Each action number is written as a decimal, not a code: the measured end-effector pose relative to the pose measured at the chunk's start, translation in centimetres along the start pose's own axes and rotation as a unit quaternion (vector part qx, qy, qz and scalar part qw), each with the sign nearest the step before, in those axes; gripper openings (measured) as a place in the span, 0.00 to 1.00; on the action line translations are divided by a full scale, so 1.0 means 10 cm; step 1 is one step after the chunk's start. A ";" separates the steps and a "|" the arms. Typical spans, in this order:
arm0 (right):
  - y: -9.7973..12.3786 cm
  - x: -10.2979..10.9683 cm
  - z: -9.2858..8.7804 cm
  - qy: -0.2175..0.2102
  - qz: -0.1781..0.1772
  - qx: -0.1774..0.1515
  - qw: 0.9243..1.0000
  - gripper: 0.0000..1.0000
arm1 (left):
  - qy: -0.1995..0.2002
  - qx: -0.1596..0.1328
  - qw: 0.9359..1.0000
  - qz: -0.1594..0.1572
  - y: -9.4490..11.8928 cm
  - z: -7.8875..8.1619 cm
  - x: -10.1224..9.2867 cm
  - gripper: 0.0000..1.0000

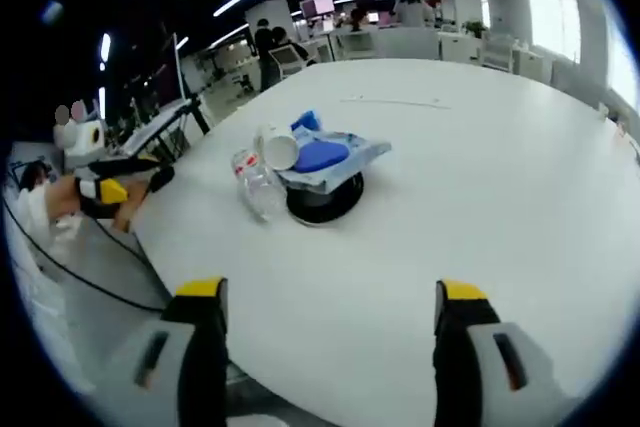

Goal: Arrange the tabletop items into an orderly group along one side of the table until the central work area is clear of visible clutter.

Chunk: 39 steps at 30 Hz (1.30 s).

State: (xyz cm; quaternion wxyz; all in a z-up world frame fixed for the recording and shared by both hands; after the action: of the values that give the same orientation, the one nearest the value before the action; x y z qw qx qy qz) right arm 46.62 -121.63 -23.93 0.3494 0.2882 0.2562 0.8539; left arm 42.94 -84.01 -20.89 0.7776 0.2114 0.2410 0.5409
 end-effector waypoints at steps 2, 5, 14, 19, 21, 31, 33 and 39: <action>-0.01 0.00 -0.01 0.000 0.001 0.001 1.000 0.84 | 0.000 0.000 1.000 0.000 0.00 0.00 0.00 0.97; -0.01 0.00 -0.02 0.001 0.002 0.005 1.000 0.84 | 0.002 -0.001 1.000 0.000 0.00 0.00 0.00 0.97; -0.02 0.00 -0.02 -0.001 0.002 0.006 1.000 0.83 | 0.000 0.000 1.000 -0.004 0.00 -0.01 -0.01 0.97; -0.03 0.02 -0.04 0.000 0.003 0.008 1.000 0.83 | 0.002 0.002 1.000 -0.006 0.00 -0.03 -0.01 0.97; -0.03 0.03 -0.05 -0.001 0.004 0.010 1.000 0.83 | 0.001 0.003 1.000 -0.006 0.00 -0.03 -0.01 0.97; -0.05 0.04 -0.05 0.000 0.006 0.014 1.000 0.82 | 0.002 0.007 1.000 -0.008 0.00 -0.07 -0.03 0.97; -0.05 0.05 -0.05 0.001 0.007 0.015 1.000 0.82 | 0.003 0.007 1.000 -0.009 -0.01 -0.08 -0.04 0.97; -0.06 0.04 -0.03 0.003 0.009 0.018 1.000 0.81 | 0.008 0.008 1.000 -0.010 -0.02 -0.10 -0.06 0.97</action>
State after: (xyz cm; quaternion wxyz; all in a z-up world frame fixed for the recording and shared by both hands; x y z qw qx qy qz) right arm 46.46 -121.02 -24.46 0.3362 0.2944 0.2700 0.8529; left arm 42.37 -84.55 -21.72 0.7792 0.2112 0.2532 0.5330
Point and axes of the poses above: the point that each gripper's makers call its tool centre point, and the gripper's own axes: y roughly backward along the fingers, x roughly to its left, z roughly out of its top, the point moved 8 cm from there along y, roughly backward along the fingers, and after that the axes turned 8 degrees about z, right-handed, at the moved point
